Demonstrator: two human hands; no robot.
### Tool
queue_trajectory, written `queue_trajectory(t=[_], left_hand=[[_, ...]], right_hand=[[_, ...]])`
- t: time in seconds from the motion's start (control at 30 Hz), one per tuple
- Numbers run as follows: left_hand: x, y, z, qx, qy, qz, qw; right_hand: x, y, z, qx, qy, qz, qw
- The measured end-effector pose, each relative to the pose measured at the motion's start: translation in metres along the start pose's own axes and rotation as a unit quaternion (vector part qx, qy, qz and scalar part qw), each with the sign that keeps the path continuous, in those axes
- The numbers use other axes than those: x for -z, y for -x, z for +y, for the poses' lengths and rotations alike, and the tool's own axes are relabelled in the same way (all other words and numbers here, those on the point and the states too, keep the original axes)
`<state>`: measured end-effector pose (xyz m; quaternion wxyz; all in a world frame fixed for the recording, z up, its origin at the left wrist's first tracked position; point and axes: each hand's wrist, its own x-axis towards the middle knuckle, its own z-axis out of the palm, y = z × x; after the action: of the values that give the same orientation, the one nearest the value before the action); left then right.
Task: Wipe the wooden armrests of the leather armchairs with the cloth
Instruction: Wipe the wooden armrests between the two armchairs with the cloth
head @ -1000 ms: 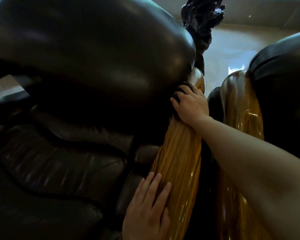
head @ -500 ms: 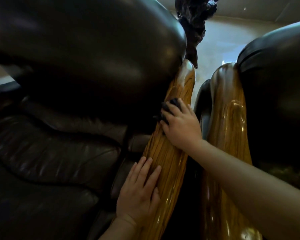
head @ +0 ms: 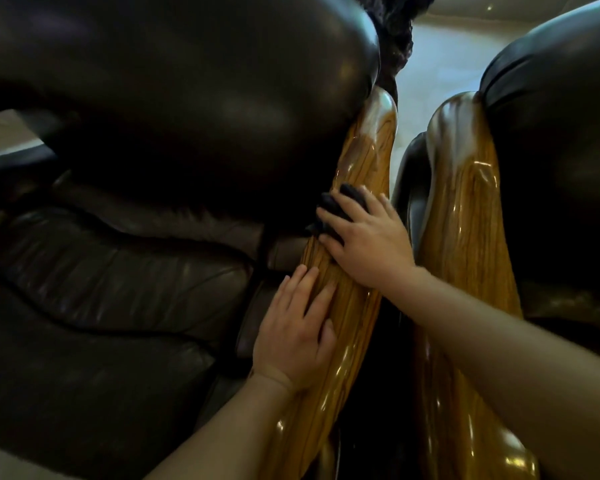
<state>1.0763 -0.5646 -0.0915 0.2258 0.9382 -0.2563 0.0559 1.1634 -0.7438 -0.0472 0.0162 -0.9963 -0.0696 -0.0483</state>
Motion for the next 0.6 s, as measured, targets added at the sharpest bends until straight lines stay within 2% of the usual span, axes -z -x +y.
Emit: queue_trajectory(t=[0.1,0.2,0.37,0.5,0.6], left_hand=[[0.005,-0.001,0.003,0.007,0.0,-0.005,1.0],[0.012,0.012,0.001,-0.001,0.009,-0.023,1.0],[0.014,0.095,-0.017,-0.003,-0.024,-0.056,0.998],[0.006,0.139,-0.027,0.013,-0.055,-0.088,0.994],[0.004,0.145,-0.023,0.018,-0.071,-0.114,0.991]], right_hand=[[-0.002,0.04,-0.011,0.003,-0.011,-0.002,1.0],[0.002,0.034,-0.011,-0.008,-0.007,-0.02,1.0],[-0.002,0.034,-0.037,-0.066,0.027,-0.022,0.997],[-0.018,0.107,-0.085,0.028,0.04,0.018,0.999],[-0.028,0.146,-0.096,0.089,0.04,-0.006,0.995]])
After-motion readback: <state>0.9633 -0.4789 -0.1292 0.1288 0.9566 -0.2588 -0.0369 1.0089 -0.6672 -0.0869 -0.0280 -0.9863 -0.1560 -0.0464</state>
